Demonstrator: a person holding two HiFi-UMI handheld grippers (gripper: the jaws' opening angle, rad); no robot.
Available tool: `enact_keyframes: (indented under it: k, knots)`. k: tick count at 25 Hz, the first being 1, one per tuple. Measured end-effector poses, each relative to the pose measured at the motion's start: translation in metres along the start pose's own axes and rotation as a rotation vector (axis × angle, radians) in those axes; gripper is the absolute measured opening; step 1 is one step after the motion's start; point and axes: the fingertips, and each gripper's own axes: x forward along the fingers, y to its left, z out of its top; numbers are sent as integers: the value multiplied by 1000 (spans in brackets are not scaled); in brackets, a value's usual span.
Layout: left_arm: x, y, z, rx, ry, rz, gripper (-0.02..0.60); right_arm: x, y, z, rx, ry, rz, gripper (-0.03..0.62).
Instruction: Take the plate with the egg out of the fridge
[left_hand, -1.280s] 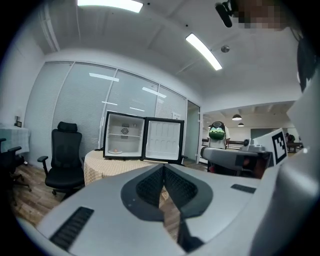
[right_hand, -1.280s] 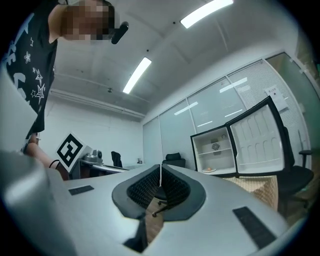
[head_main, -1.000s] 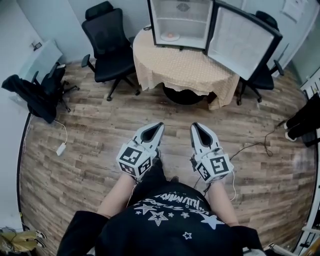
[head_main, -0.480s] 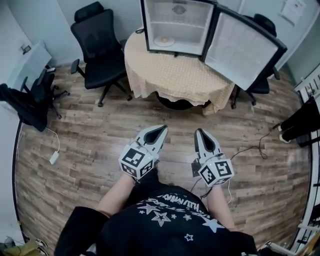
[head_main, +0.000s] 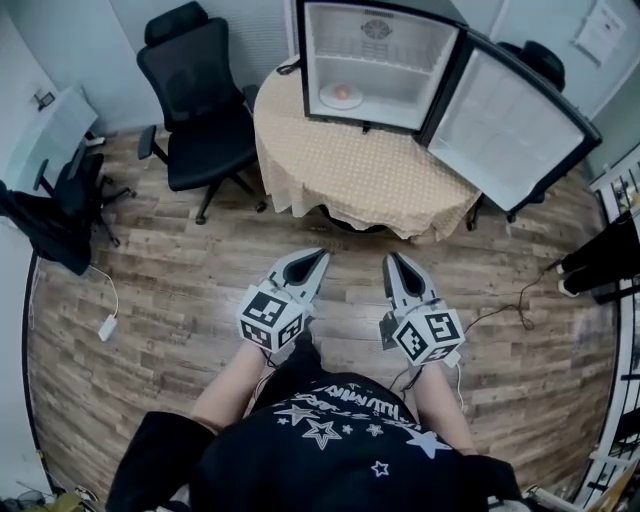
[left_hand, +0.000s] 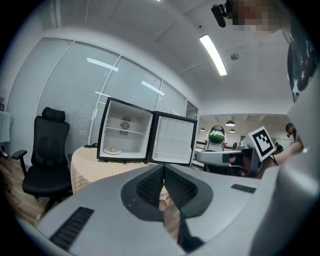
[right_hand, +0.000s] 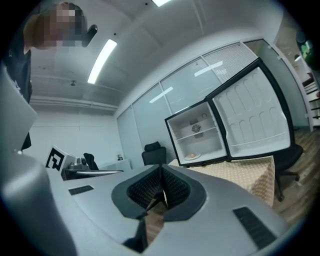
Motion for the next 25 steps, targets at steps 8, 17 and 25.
enact_keyframes:
  k: [8, 17, 25]
  knots:
    - [4, 66, 10, -36, -12, 2, 5, 57, 4, -1, -3, 30, -48, 28]
    - [5, 121, 7, -42, 12, -22, 5, 98, -10, -7, 65, 43, -151, 28]
    - [8, 147, -10, -59, 46, -9, 6, 113, -16, -25, 104, 76, -163, 28]
